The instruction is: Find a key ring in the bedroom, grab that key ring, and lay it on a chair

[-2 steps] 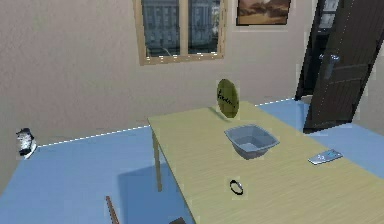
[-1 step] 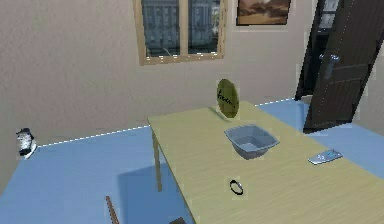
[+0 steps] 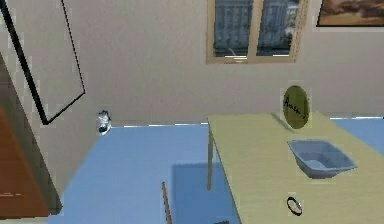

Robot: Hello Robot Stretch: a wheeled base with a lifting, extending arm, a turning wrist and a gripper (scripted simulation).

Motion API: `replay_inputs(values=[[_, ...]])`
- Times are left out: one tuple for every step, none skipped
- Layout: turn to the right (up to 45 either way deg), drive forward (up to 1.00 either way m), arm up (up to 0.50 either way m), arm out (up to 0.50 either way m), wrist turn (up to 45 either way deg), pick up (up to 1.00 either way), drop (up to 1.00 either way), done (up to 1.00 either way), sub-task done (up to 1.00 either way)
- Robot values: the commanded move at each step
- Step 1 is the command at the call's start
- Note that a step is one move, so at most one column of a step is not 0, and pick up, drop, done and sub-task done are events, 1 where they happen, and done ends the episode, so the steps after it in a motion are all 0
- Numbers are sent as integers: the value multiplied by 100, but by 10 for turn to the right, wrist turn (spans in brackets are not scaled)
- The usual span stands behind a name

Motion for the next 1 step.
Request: replay_inputs(values=[[150, 0, 0, 0, 0, 0, 0, 0, 0]])
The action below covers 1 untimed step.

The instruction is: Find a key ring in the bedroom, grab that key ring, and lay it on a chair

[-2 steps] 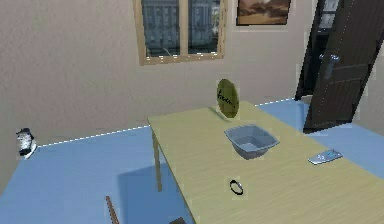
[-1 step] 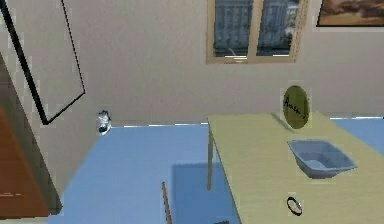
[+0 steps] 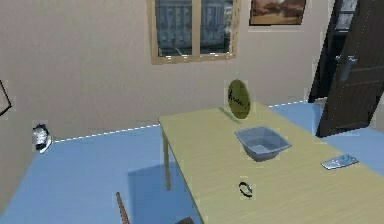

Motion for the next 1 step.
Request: replay_inputs(values=[[-120, 0, 0, 0, 0, 0, 0, 0, 0]])
